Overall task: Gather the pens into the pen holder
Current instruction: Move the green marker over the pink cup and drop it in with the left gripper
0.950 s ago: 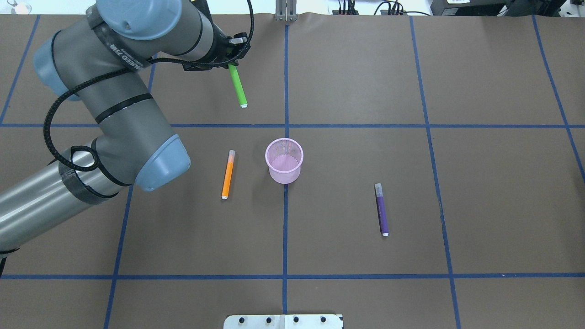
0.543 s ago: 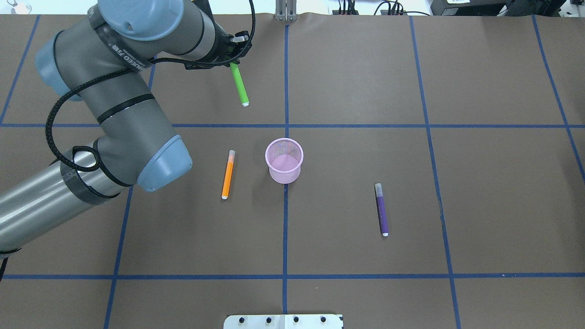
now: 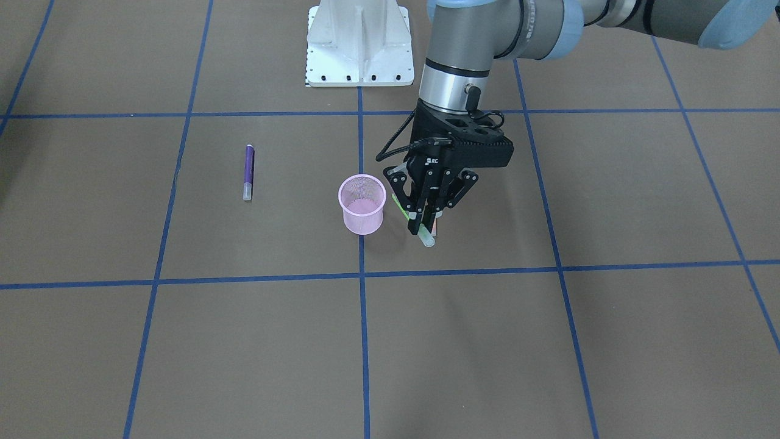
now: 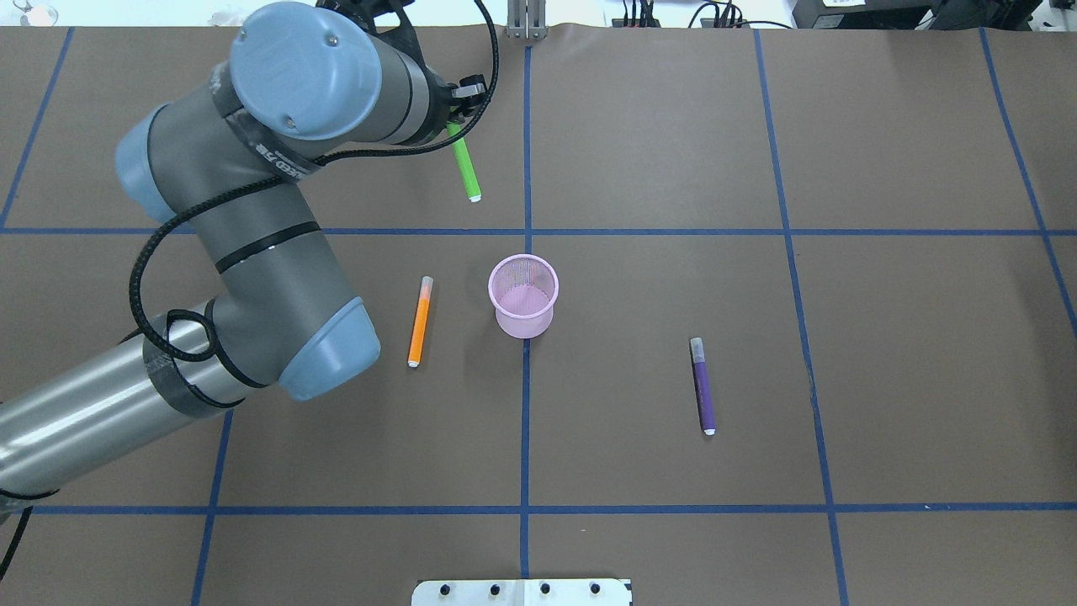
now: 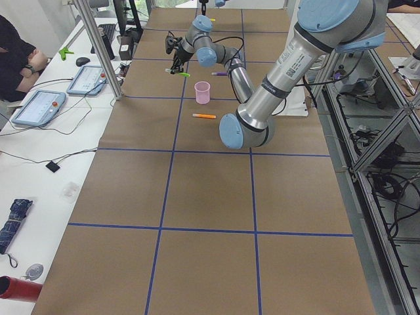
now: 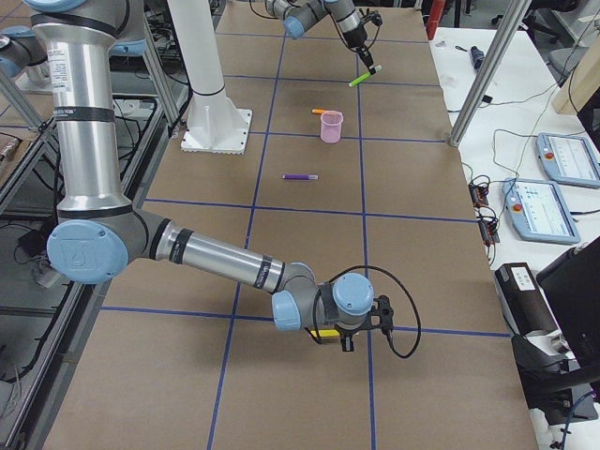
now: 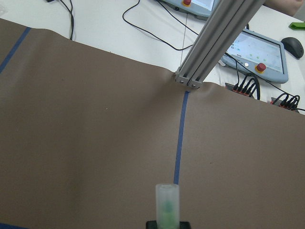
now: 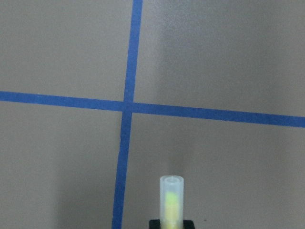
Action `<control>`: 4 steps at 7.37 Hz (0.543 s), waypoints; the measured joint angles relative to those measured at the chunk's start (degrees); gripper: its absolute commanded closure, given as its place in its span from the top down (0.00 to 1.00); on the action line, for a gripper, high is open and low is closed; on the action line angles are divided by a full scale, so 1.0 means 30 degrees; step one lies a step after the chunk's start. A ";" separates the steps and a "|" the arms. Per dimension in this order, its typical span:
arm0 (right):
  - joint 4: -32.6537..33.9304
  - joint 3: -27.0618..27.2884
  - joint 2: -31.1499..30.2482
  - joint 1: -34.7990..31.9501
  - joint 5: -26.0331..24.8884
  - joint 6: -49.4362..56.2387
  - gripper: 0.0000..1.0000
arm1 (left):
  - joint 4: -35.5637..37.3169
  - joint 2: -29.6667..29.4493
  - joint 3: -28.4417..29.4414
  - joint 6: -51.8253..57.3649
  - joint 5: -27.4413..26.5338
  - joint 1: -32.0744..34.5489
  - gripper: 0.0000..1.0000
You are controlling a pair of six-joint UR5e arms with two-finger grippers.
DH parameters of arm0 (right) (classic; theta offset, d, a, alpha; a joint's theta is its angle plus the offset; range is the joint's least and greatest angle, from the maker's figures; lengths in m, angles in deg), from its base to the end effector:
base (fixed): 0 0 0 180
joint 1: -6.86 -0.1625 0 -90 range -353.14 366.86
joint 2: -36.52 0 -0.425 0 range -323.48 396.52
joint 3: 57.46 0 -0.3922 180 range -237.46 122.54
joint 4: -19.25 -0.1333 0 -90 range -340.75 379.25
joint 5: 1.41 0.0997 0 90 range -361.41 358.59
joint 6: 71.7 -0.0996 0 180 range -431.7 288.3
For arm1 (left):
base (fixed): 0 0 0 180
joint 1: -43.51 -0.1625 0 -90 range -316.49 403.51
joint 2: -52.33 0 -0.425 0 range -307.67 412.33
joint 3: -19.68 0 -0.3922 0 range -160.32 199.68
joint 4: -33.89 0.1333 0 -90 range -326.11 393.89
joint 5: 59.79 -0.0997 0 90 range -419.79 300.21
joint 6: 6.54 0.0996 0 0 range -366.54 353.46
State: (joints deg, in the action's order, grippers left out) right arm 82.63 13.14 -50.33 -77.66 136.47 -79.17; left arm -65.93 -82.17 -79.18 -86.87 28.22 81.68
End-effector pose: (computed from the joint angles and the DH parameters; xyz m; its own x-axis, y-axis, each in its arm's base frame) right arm 0.0104 -0.5133 0.7444 0.6615 -0.0680 0.7468 0.0080 0.9965 0.0836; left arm 0.4389 -0.5190 0.1069 0.4575 -0.1461 -0.8771 0.5733 0.8025 0.1653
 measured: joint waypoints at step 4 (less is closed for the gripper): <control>0.3564 0.2380 0.0419 -0.0039 0.0373 -0.0003 0.00 | -0.1540 0.0471 0.0304 -0.0714 -0.3056 -0.2383 0.00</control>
State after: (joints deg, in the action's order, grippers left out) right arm 93.33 20.28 -49.07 -77.77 137.59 -79.18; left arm -70.55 -80.76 -78.27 -89.01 19.05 74.54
